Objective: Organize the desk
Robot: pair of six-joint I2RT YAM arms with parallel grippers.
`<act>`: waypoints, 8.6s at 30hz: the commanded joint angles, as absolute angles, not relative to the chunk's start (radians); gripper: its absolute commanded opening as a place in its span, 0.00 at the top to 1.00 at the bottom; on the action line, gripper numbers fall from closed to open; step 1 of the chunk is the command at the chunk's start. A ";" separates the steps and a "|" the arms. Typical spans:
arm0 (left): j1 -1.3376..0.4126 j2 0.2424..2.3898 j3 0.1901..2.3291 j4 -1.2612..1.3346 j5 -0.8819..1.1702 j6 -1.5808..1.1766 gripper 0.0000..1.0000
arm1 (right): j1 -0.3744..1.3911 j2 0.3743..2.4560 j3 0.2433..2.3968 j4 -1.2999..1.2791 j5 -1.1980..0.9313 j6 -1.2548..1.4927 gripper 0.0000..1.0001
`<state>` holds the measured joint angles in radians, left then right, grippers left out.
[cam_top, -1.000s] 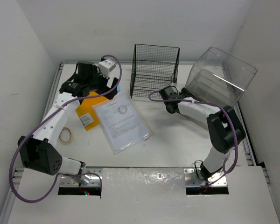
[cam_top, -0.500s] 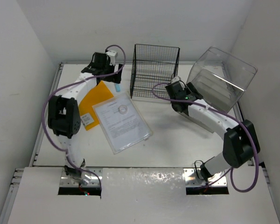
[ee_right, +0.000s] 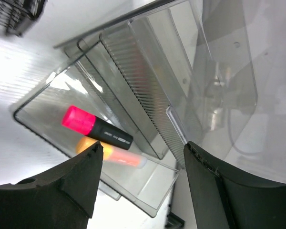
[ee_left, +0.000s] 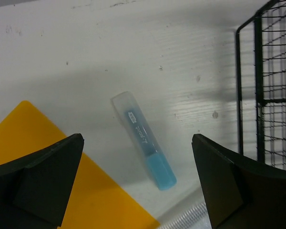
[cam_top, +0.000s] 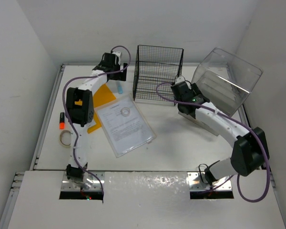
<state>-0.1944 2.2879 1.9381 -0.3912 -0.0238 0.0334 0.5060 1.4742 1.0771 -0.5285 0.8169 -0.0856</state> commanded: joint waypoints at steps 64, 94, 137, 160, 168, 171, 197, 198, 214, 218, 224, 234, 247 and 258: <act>-0.460 1.338 1.393 -0.560 0.471 0.440 1.00 | 0.525 1.281 1.060 0.248 -0.336 0.672 0.26; -0.497 1.347 1.370 -0.506 0.459 0.407 1.00 | 0.535 1.532 1.101 0.474 -0.409 0.883 0.55; -0.376 1.299 1.289 -0.598 0.328 0.387 0.00 | 0.531 1.403 1.144 -0.673 1.027 0.008 1.00; -0.282 1.278 1.249 -0.601 0.341 0.413 0.00 | 0.500 1.783 1.177 -0.584 0.997 -0.175 0.50; -0.235 1.278 1.241 -0.594 0.283 0.320 0.01 | 0.502 1.639 1.180 -0.597 0.898 -0.120 0.38; -0.166 1.264 1.236 -0.621 0.143 0.250 0.00 | 0.502 1.531 1.148 -0.565 0.803 -0.091 0.34; 0.339 1.482 1.104 -0.451 -0.290 -0.201 0.00 | 0.512 1.066 0.891 -0.298 0.255 0.141 0.31; 0.339 1.495 1.106 -0.457 -0.305 -0.242 0.00 | 0.514 1.049 0.887 -0.293 0.256 0.143 0.31; 0.311 1.738 1.198 -0.483 -0.469 -0.483 0.00 | 0.523 1.000 0.862 -0.284 0.213 0.181 0.31; 0.307 1.772 1.246 -0.557 -0.420 -0.416 0.00 | 0.525 0.991 0.856 -0.287 0.219 0.175 0.31; 0.307 1.759 1.239 -0.564 -0.480 -0.348 0.00 | 0.523 0.973 0.839 -0.273 0.207 0.167 0.31; 0.146 1.858 1.232 -0.605 -0.718 -0.391 0.00 | 0.523 0.956 0.818 -0.278 0.202 0.160 0.31; 0.184 2.003 1.381 -0.660 -0.646 -0.489 0.00 | 0.525 0.968 0.785 -0.271 0.206 0.163 0.31; 0.201 1.901 1.303 -0.657 -0.489 -0.427 0.00 | 0.525 0.946 0.787 -0.281 0.218 0.164 0.31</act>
